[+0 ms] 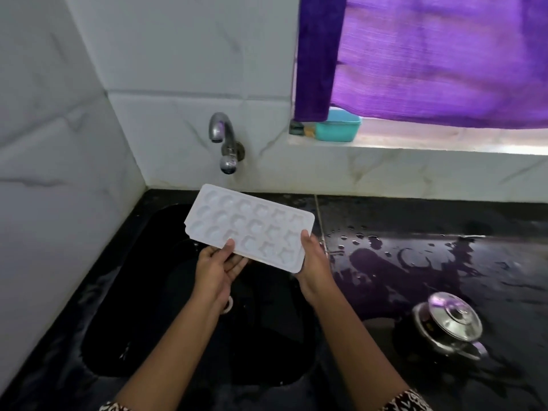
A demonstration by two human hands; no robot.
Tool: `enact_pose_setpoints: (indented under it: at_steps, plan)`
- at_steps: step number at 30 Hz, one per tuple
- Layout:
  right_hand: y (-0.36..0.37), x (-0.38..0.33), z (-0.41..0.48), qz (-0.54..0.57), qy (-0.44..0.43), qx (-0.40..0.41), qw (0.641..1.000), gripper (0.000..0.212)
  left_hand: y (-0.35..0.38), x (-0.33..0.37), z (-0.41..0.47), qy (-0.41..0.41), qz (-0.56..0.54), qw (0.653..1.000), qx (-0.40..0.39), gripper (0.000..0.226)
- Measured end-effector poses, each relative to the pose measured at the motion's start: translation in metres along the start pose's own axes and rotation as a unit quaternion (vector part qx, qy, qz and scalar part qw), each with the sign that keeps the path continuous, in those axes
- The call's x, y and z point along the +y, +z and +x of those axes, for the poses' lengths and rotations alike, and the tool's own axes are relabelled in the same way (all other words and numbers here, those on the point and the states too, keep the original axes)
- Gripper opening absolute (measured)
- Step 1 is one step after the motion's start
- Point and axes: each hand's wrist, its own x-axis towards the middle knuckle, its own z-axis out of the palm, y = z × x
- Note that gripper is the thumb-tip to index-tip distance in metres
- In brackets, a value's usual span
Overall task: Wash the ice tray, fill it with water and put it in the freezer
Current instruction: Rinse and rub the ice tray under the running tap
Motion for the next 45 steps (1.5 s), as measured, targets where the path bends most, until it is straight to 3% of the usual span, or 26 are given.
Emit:
enact_pose_setpoints:
  at_steps: [3, 8, 12, 15, 21, 25, 29, 32, 35, 40, 45]
  plan:
    - [0.027, 0.004, 0.005, 0.007, -0.005, -0.009, 1.0, 0.026, -0.021, 0.014, 0.002, 0.004, -0.008, 1.0, -0.013, 0.017]
    - [0.058, 0.013, 0.01, -0.029, -0.031, -0.013, 0.999, 0.028, -0.063, 0.041, 0.005, -0.004, 0.036, 0.995, -0.093, 0.053]
    - [0.07, 0.017, 0.017, -0.055, -0.039, -0.009, 0.998, 0.016, -0.096, 0.071, 0.016, -0.081, -0.072, 0.988, -0.113, 0.074]
    - [0.077, 0.019, 0.024, -0.087, -0.023, -0.009, 0.996, 0.022, -0.112, 0.091, 0.03, -0.103, -0.137, 0.978, -0.122, 0.086]
    - [0.089, 0.028, 0.041, -0.121, 0.001, -0.018, 0.992, 0.019, -0.123, 0.109, 0.054, -0.128, -0.068, 0.973, -0.179, 0.058]
    - [0.089, 0.032, 0.057, -0.133, 0.008, -0.016, 0.991, 0.023, -0.124, 0.102, 0.067, -0.139, -0.1, 0.965, -0.2, 0.052]
    - [0.087, 0.033, 0.081, -0.213, 0.022, 0.011, 0.977, 0.028, -0.127, 0.087, 0.084, -0.126, -0.13, 0.962, -0.203, 0.046]
    - [0.093, 0.023, 0.109, -0.282, -0.05, 0.07, 0.955, 0.038, -0.13, 0.077, 0.097, -0.12, -0.133, 0.965, -0.193, 0.045]
    - [0.114, 0.006, 0.14, -0.327, -0.103, 0.066, 0.937, 0.039, -0.133, 0.065, 0.107, -0.117, -0.149, 0.965, -0.183, 0.046]
    - [0.164, -0.015, 0.193, -0.156, 0.038, -0.022, 0.987, 0.041, -0.122, 0.05, 0.122, -0.103, -0.174, 0.965, -0.167, 0.058]
    - [0.183, -0.017, 0.218, -0.055, 0.07, -0.061, 0.994, 0.047, -0.118, 0.042, 0.141, -0.093, -0.179, 0.971, -0.131, 0.062]
